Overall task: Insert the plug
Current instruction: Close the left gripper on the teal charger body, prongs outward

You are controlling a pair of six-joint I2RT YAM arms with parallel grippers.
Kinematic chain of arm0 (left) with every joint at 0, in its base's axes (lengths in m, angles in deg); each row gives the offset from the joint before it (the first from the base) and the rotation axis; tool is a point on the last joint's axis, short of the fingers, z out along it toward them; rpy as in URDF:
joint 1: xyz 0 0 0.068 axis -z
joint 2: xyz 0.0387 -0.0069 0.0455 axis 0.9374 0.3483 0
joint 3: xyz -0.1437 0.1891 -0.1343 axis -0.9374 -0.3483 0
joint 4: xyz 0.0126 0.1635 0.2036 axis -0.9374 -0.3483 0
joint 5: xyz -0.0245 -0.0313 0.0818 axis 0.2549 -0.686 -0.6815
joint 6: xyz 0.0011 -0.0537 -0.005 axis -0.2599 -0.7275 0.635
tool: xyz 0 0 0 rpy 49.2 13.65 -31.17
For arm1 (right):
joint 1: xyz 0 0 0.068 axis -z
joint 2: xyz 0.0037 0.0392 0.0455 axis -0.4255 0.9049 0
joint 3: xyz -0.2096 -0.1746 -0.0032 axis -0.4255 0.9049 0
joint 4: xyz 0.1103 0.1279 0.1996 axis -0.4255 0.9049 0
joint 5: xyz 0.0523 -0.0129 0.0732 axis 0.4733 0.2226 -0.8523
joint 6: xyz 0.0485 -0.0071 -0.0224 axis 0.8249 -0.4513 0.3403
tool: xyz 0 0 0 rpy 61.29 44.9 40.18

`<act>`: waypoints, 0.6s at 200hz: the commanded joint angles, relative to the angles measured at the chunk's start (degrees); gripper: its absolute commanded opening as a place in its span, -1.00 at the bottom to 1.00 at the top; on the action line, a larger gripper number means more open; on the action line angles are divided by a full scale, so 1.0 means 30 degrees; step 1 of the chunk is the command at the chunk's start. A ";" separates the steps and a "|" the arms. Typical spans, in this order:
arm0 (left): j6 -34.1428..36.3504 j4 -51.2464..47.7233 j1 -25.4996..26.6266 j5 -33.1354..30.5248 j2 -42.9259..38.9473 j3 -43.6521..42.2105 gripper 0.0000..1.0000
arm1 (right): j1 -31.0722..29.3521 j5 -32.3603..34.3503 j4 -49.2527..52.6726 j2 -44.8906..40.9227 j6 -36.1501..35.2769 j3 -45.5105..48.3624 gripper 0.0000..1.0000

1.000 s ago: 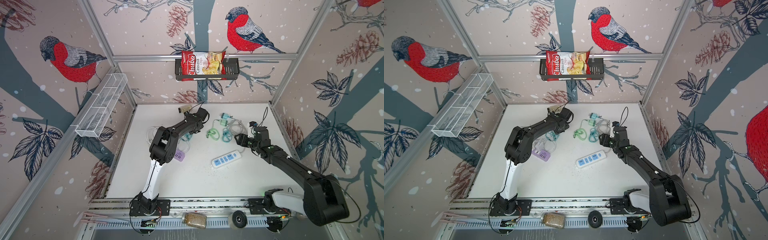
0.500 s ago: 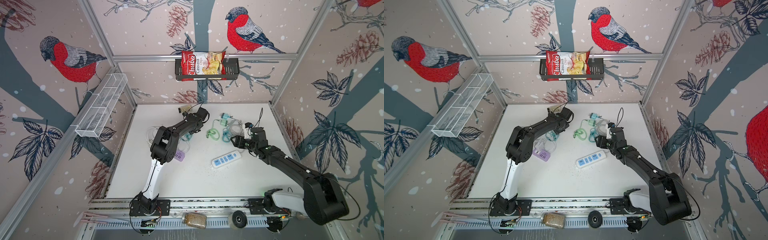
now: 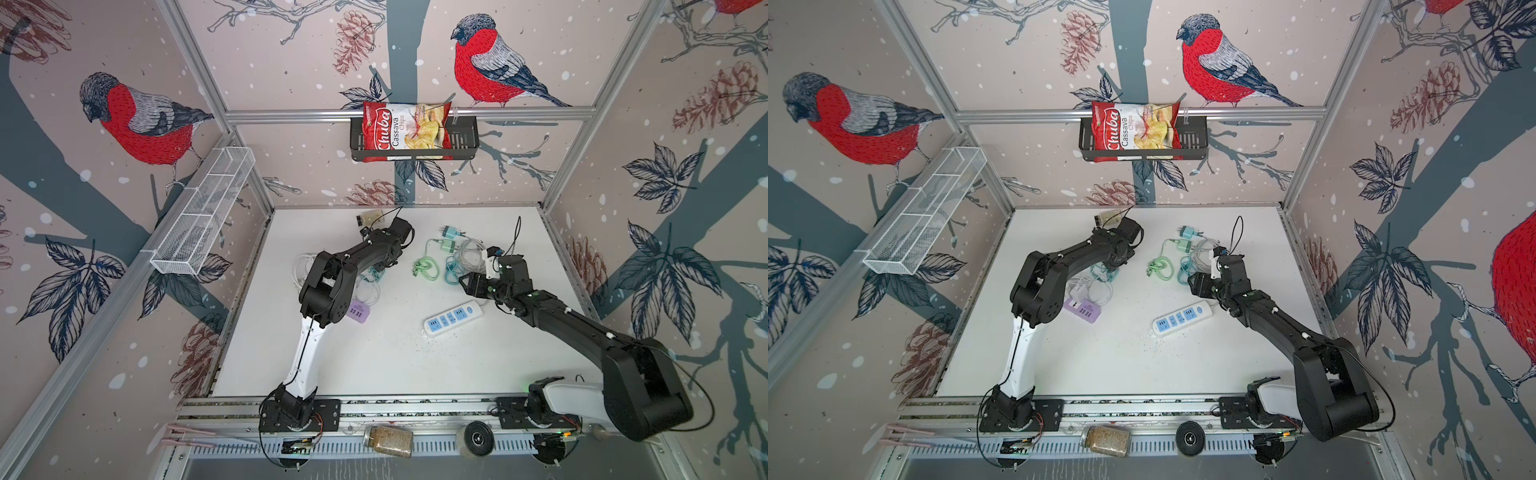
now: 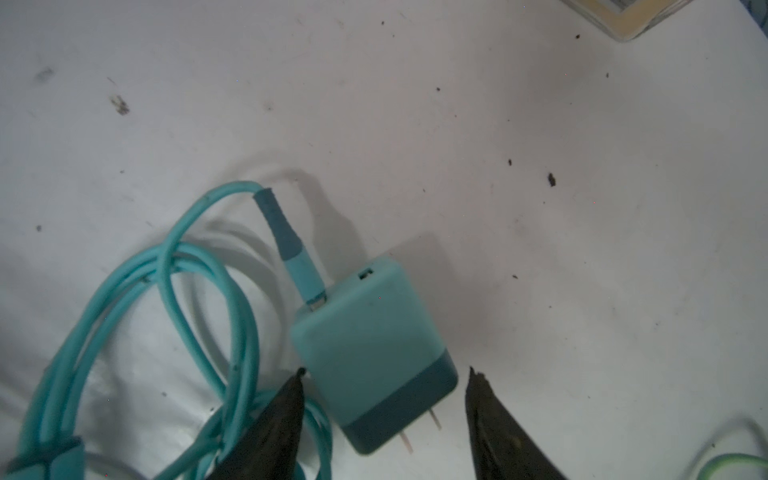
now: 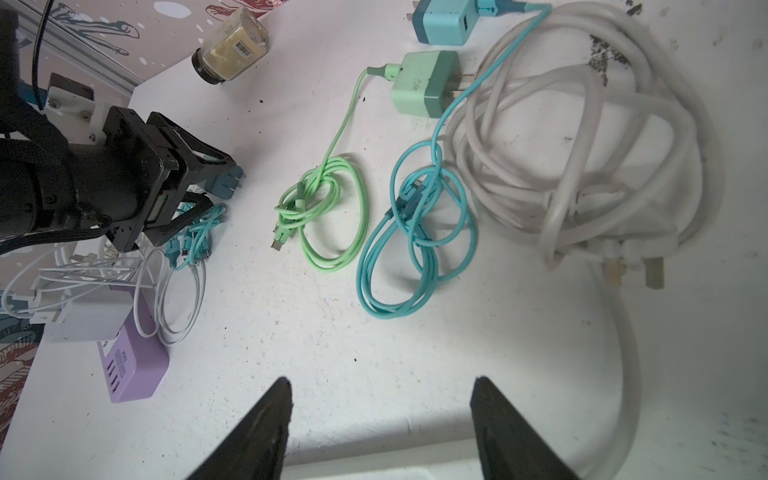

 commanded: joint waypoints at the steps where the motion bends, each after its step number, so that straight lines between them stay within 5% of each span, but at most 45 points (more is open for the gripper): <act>1: -0.0339 0.0328 -0.0219 0.0004 0.0142 0.0109 0.24 | -0.0119 -0.0234 -0.0176 0.0044 -0.0370 -0.0243 0.39; 74: -0.0122 0.0625 -0.0513 0.0716 0.0827 0.0271 0.21 | -0.0207 -0.0188 -0.0059 -0.0234 -0.0509 -0.0230 0.38; 120: 0.0468 0.0609 -0.0524 0.0551 0.0693 -0.0213 -0.19 | -0.0131 0.0365 0.0164 -0.0599 -0.0578 -0.0185 0.38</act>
